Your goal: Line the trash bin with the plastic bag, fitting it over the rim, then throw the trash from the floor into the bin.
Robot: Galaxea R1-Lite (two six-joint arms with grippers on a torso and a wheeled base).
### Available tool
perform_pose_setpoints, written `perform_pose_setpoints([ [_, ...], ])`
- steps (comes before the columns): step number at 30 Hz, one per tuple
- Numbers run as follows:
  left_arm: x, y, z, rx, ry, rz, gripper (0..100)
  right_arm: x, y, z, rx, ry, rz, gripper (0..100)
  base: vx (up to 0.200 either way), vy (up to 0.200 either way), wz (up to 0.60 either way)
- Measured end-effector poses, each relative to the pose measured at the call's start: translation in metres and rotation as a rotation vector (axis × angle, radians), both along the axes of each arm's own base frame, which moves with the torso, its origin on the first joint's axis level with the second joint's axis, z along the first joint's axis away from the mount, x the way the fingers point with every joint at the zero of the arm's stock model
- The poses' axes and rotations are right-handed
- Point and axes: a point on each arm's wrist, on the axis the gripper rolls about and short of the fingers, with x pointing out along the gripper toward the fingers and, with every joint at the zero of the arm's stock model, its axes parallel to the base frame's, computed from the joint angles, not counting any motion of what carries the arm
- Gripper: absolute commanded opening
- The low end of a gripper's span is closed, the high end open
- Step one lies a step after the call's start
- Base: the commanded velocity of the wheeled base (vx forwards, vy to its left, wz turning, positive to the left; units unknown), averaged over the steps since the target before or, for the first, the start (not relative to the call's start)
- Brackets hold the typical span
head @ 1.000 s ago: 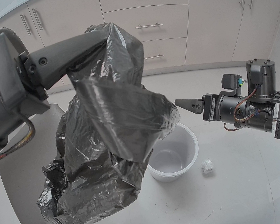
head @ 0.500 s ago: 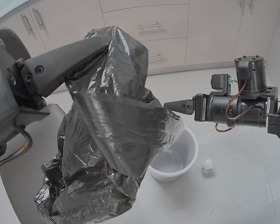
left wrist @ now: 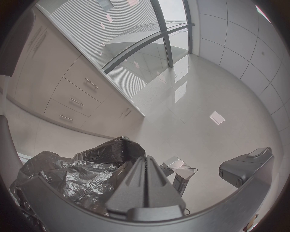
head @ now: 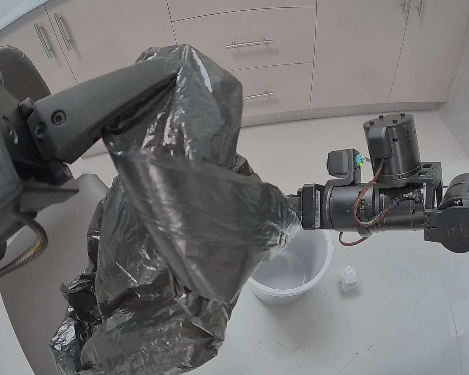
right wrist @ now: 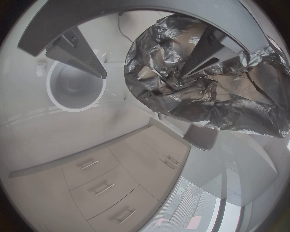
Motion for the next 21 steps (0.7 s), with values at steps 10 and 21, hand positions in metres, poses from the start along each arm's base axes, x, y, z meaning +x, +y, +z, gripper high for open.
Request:
perform_pose_setpoints([
  [10, -0.0004, 0.0004, 0.0000, 0.000, 0.002, 0.000, 0, -0.0021, 0.0034, 0.0019, 0.120, 0.127, 0.093, 100, 0.000, 0.000, 0.00],
  [21, -0.0007, 0.0006, 0.0003, -0.001, 0.000, 0.000, 0, -0.0074, 0.0067, 0.0023, 0.188, 0.219, 0.168, 100, 0.000, 0.000, 0.00],
])
